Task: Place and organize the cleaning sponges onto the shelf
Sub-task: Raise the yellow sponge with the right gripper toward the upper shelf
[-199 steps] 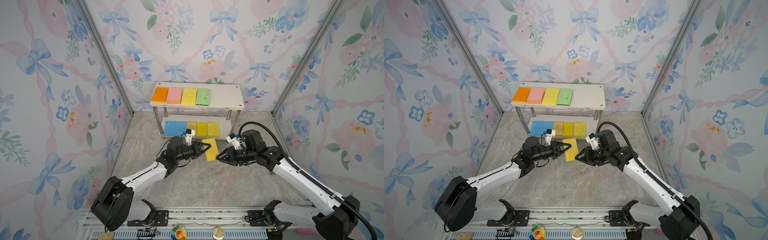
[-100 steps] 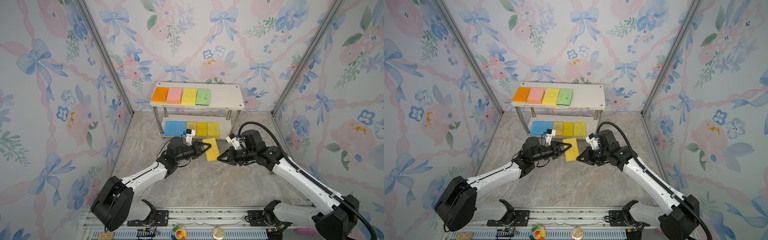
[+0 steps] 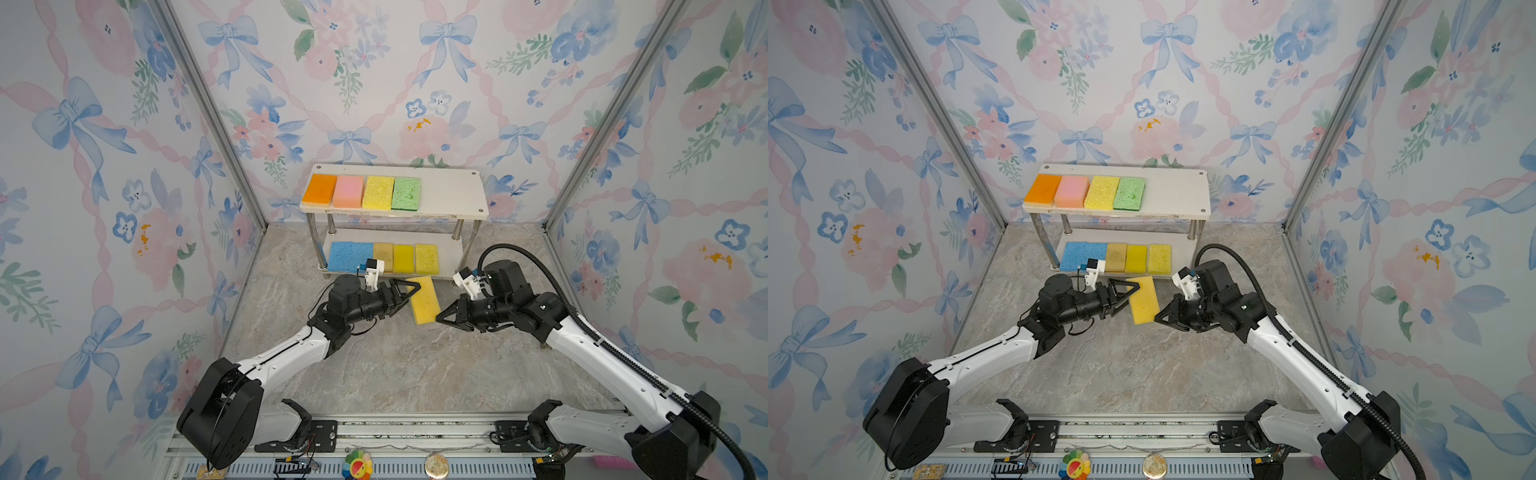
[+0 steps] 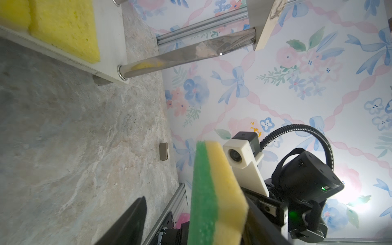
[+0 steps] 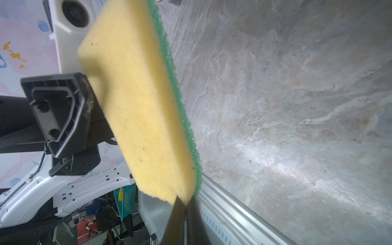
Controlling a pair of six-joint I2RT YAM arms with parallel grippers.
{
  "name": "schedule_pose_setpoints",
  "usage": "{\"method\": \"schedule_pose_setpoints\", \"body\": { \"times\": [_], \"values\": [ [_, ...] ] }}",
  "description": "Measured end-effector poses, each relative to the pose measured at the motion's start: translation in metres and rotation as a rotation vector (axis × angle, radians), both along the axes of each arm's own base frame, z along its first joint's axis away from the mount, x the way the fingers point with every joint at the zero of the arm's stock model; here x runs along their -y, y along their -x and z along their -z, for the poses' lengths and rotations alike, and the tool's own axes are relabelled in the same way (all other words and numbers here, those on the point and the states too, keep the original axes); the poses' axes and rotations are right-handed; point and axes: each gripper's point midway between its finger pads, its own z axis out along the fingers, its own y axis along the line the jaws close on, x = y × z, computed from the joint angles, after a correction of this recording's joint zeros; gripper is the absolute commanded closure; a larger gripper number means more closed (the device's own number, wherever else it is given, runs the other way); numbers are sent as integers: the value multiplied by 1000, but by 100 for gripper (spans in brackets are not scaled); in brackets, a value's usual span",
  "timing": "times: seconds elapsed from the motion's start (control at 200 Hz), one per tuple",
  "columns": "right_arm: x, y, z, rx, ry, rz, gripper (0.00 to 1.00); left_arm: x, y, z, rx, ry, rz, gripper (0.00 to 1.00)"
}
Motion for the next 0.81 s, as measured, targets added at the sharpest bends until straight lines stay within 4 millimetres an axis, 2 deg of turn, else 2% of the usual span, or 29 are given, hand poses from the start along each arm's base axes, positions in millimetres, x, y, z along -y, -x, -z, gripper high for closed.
{"method": "schedule_pose_setpoints", "body": {
  "times": [0.215, 0.45, 0.625, 0.805],
  "values": [
    [21, -5, -7, 4, 111, 80, 94, -30, 3, 6, 2, -31, -80, 25],
    [35, -7, -41, 56, 146, 130, 94, -61, 21, 66, -117, -197, -156, 24],
    [39, -6, -88, 134, 106, 153, 93, -80, 45, 108, -203, -266, -179, 23],
    [40, -20, -154, 251, 33, 188, 93, -89, 48, 110, -204, -265, -200, 22]
  ]
}}
